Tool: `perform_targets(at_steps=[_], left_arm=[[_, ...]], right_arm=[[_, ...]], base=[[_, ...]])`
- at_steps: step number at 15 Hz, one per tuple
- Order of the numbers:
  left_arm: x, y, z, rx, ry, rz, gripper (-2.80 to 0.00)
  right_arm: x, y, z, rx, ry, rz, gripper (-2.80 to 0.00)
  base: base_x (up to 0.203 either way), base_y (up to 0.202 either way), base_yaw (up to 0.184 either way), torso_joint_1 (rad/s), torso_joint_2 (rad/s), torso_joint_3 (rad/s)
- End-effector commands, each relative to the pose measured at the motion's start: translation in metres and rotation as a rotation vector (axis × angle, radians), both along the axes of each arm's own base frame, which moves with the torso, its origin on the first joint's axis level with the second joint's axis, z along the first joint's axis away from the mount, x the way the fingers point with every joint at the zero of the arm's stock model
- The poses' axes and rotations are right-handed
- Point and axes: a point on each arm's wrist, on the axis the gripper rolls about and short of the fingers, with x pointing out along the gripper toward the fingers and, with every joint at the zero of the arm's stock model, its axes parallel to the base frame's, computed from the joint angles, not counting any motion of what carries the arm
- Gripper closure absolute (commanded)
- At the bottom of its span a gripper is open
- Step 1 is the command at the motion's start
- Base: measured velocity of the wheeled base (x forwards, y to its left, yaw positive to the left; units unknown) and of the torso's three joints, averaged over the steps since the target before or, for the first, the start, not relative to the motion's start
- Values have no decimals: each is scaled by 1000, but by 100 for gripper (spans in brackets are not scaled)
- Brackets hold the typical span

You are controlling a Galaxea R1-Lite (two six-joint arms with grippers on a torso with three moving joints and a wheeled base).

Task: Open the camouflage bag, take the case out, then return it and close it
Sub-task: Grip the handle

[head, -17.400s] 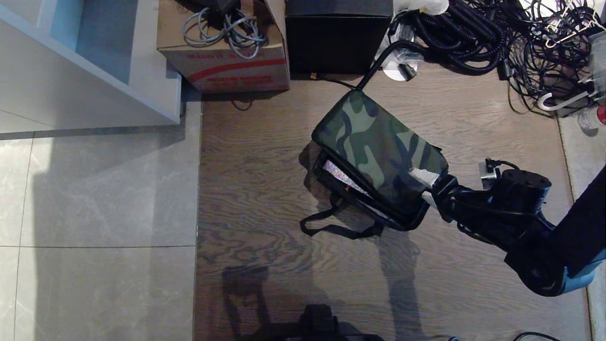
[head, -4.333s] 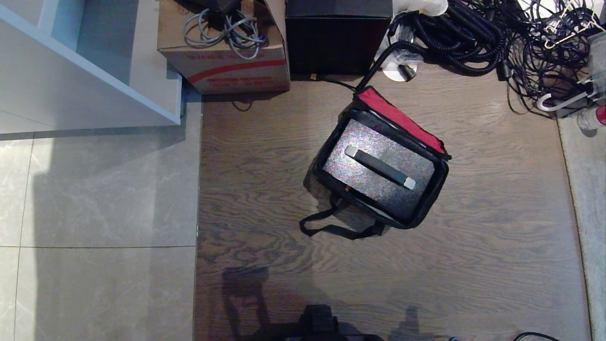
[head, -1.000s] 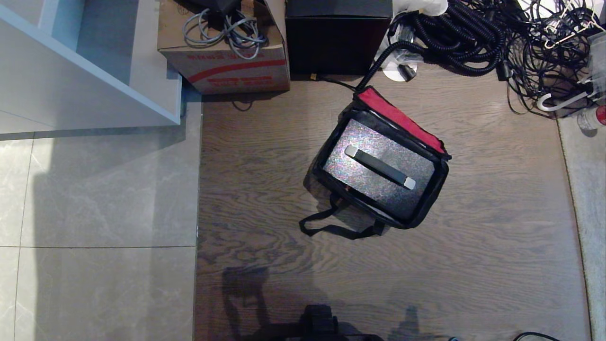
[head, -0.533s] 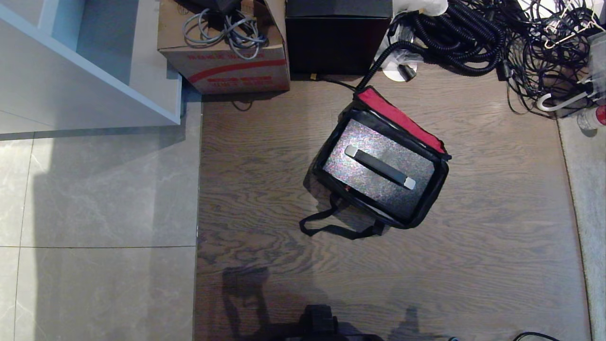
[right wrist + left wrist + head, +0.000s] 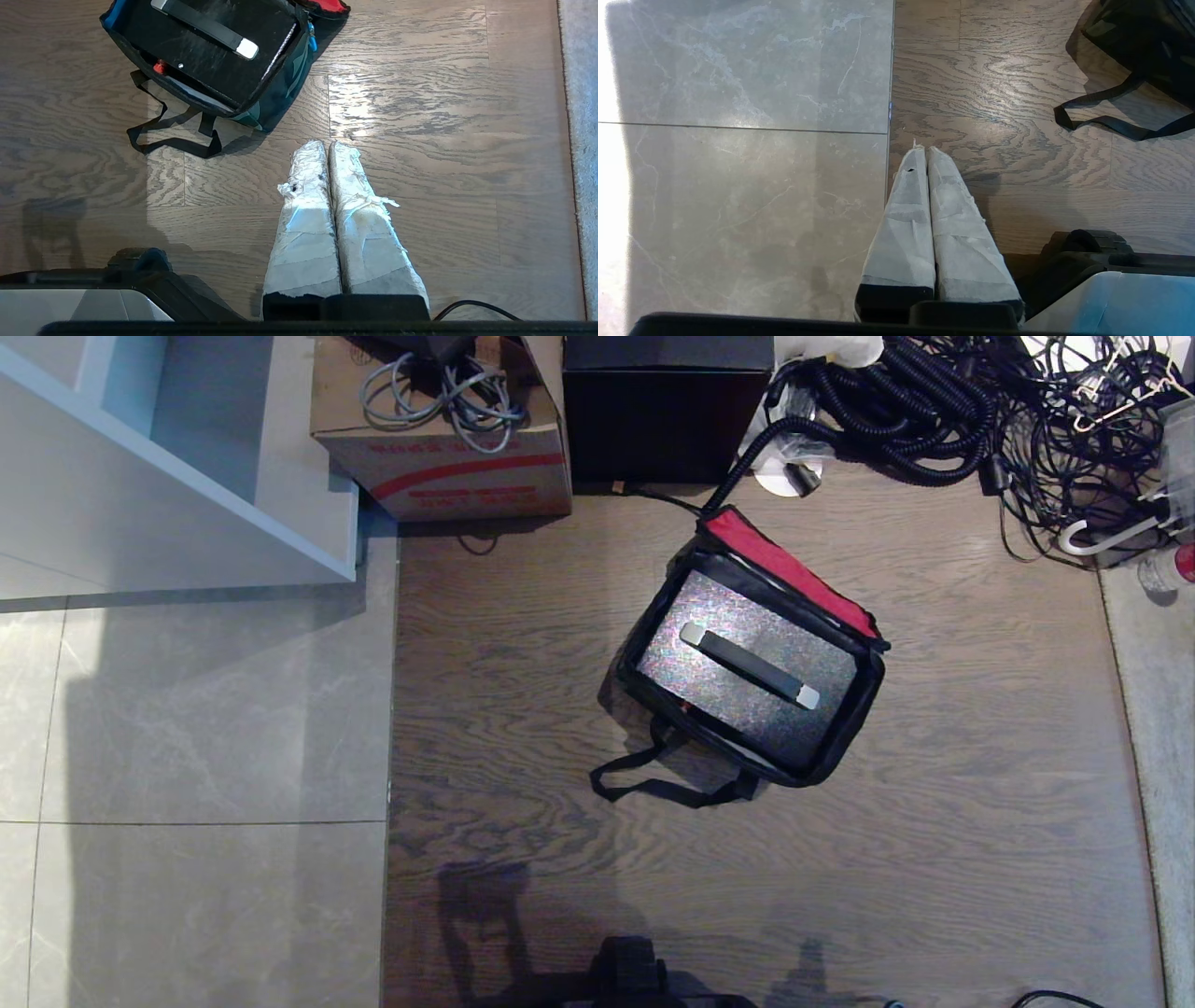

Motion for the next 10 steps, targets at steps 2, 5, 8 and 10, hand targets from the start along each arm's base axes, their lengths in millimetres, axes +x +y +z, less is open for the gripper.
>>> perform_targets(at_steps=[2, 5, 8, 10], left_arm=[[0, 0, 0, 0, 0, 0, 0], [0, 0, 0, 0, 0, 0, 0], [0, 0, 0, 0, 0, 0, 0], [0, 0, 0, 0, 0, 0, 0]], right_arm=[[3, 0, -11, 1, 41, 1, 0], [3, 0, -11, 0, 40, 1, 0], [3, 0, -11, 0, 40, 1, 0], [3, 0, -11, -1, 40, 1, 0]], base=[[0, 0, 0, 0, 0, 0], [0, 0, 0, 0, 0, 0], [0, 0, 0, 0, 0, 0], [0, 0, 0, 0, 0, 0]])
